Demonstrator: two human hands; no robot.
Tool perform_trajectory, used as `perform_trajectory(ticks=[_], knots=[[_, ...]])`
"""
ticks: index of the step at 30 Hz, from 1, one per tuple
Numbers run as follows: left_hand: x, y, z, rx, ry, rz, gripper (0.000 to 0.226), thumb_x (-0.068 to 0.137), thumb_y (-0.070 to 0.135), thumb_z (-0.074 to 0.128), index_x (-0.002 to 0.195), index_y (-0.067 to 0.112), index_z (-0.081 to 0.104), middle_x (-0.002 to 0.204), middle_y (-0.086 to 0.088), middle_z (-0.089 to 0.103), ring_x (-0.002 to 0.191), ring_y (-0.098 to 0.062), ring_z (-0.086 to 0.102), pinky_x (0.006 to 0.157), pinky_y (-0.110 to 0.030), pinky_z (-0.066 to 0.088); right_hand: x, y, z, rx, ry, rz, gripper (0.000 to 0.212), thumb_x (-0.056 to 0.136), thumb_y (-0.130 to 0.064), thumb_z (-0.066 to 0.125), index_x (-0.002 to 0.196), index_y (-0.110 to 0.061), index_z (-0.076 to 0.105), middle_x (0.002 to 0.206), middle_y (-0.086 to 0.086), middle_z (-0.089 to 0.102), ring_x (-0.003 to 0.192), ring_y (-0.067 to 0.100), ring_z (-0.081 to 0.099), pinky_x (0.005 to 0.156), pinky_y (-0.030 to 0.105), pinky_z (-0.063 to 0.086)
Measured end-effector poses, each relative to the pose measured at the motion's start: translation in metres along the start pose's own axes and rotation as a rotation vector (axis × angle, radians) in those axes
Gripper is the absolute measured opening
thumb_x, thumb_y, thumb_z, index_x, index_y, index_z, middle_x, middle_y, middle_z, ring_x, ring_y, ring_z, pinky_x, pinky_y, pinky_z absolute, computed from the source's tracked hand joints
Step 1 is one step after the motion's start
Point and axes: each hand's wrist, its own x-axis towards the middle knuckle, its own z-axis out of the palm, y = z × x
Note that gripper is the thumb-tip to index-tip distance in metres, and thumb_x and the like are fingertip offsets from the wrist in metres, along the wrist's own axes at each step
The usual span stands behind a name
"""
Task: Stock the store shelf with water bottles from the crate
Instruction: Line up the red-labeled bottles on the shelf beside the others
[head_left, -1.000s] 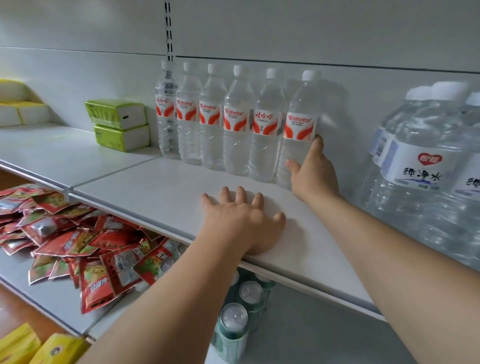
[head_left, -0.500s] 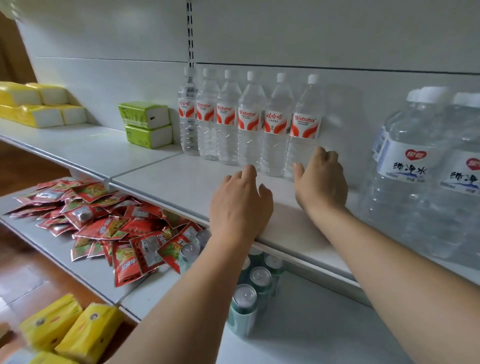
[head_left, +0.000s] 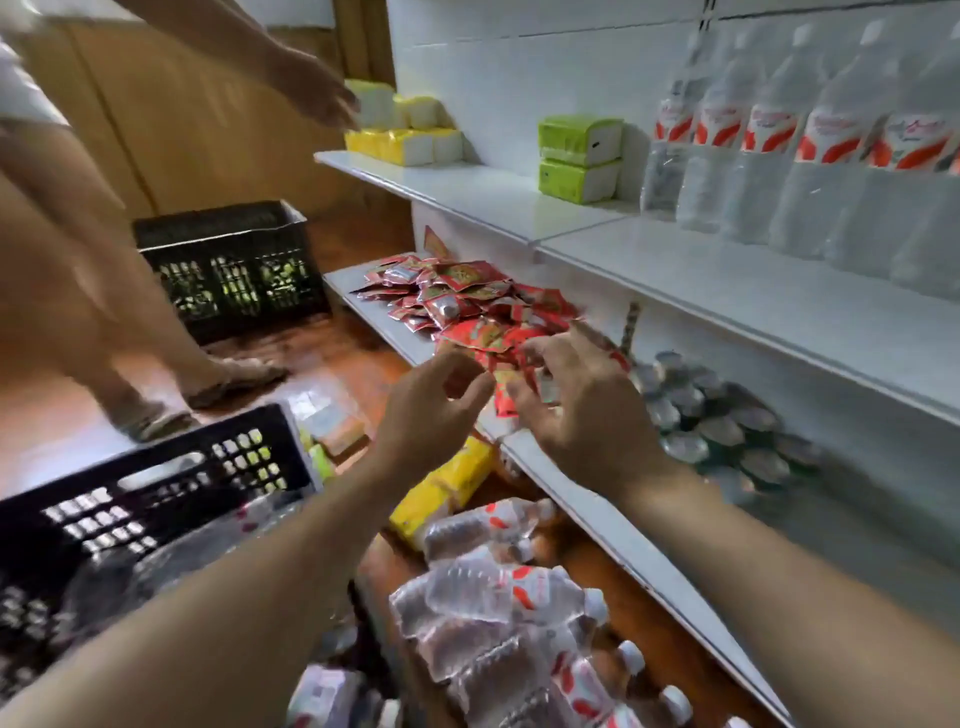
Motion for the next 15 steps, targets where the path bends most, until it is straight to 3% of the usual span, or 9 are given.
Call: perform_trajectory(ticks=[5, 7, 11, 15], knots=[[-0.055, -0.079, -0.106, 0.33, -0.165, -0.235, 0.026, 0.091, 0.04, 0.063, 0.075, 0.02, 0.066, 0.067, 0.004, 0.068, 0.066, -0.01, 0.062, 0.067, -0.029, 0.048, -0.029, -0.092, 0.102, 0.226, -0.271, -0.102, 0.036, 0.089, -0.031, 0.057, 0.117, -0.009, 0.064, 0.105, 0.008, 0.065, 0.097, 0.028, 0.062, 0.082, 0.039, 0.053], [-0.071, -0.108, -0.135, 0.443, -0.235, -0.317, 0.033, 0.088, 0.048, 0.056, 0.075, 0.019, 0.065, 0.071, 0.003, 0.068, 0.071, -0.017, 0.063, 0.069, -0.033, 0.05, -0.039, -0.123, 0.136, 0.247, -0.402, -0.156, 0.037, 0.09, -0.033, 0.051, 0.118, -0.011, 0.062, 0.107, 0.01, 0.063, 0.1, 0.031, 0.059, 0.082, 0.042, 0.052], [-0.103, -0.149, -0.161, 0.663, -0.55, -0.44, 0.024, 0.095, 0.037, 0.055, 0.102, 0.016, 0.067, 0.099, -0.005, 0.069, 0.093, -0.027, 0.064, 0.08, -0.034, 0.052, -0.06, -0.157, 0.19, 0.152, -0.792, -0.151, 0.044, 0.092, -0.033, 0.058, 0.132, -0.017, 0.051, 0.127, 0.01, 0.055, 0.119, 0.032, 0.051, 0.093, 0.042, 0.047], [-0.135, -0.188, -0.165, 0.745, -0.807, -0.46, 0.03, 0.094, 0.034, 0.056, 0.114, 0.014, 0.066, 0.112, -0.01, 0.069, 0.102, -0.032, 0.063, 0.083, -0.033, 0.051, -0.089, -0.174, 0.231, -0.003, -1.192, -0.125, 0.033, 0.091, -0.037, 0.059, 0.117, -0.019, 0.051, 0.123, 0.012, 0.06, 0.113, 0.036, 0.058, 0.084, 0.043, 0.051]])
